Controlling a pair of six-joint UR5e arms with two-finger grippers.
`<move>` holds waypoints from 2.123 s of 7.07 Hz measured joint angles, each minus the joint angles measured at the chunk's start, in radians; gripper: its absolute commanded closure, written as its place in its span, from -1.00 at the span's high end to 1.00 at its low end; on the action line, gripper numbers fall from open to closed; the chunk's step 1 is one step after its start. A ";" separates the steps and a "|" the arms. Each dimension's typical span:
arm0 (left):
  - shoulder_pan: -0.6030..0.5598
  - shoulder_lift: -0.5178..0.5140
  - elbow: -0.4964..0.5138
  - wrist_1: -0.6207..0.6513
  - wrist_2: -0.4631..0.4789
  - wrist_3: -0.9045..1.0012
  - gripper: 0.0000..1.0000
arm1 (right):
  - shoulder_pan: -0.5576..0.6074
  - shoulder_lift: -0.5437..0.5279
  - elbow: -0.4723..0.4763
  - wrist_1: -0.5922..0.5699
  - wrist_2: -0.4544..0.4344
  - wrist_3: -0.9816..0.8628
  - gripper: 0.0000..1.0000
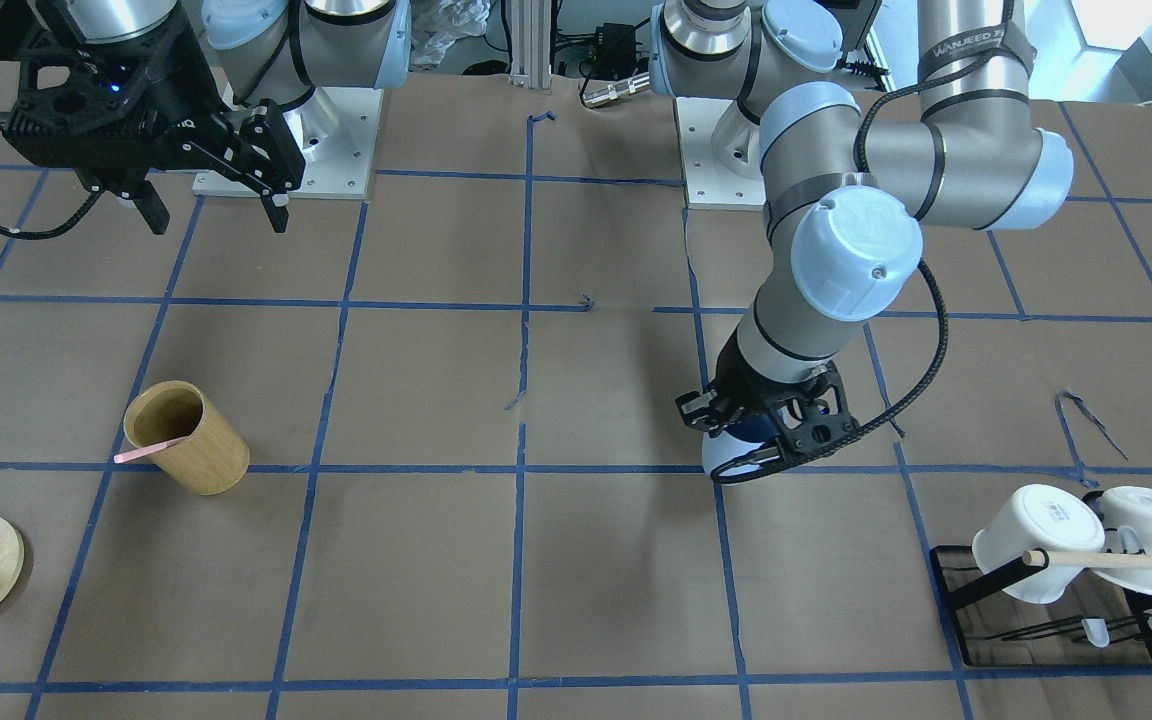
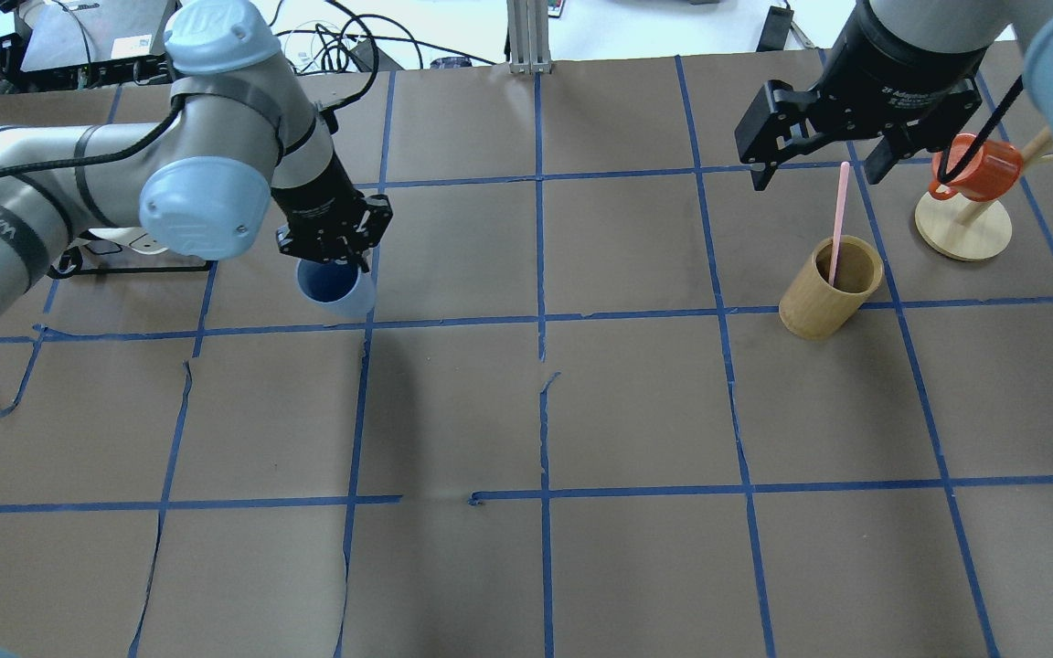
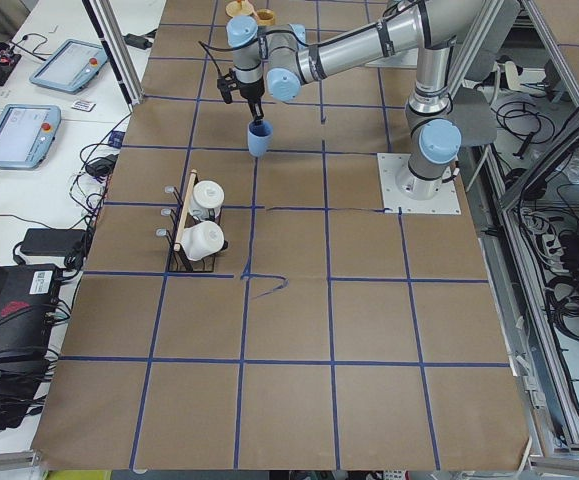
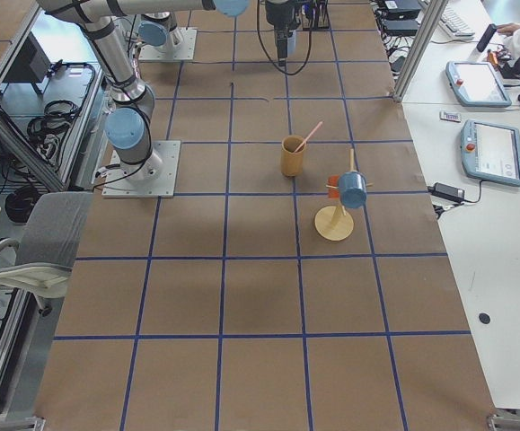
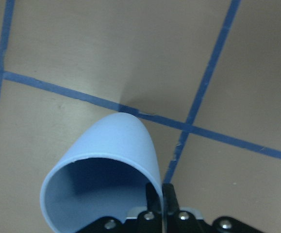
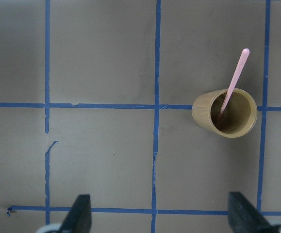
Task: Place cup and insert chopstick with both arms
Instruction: 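Carry the light blue cup with the left gripper to the table center, then release the cup and raise the left gripper while the right gripper nears the bamboo cup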
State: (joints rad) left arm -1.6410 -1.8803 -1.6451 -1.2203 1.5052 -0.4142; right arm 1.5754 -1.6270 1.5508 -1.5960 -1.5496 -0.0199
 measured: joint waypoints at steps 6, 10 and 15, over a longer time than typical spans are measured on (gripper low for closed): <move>-0.249 -0.295 0.353 0.016 -0.029 -0.109 -1.00 | -0.001 0.001 0.000 0.000 -0.003 0.000 1.00; -0.273 -0.318 0.365 0.021 -0.039 -0.098 1.00 | -0.027 0.029 -0.056 0.014 -0.008 -0.008 1.00; -0.215 -0.105 0.349 -0.153 -0.028 0.021 1.00 | -0.107 0.279 -0.223 0.001 -0.024 -0.088 1.00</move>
State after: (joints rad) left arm -1.8563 -1.9857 -1.2966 -1.3737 1.4774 -0.3936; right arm 1.4688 -1.3476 1.3283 -1.5954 -1.5738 -0.1074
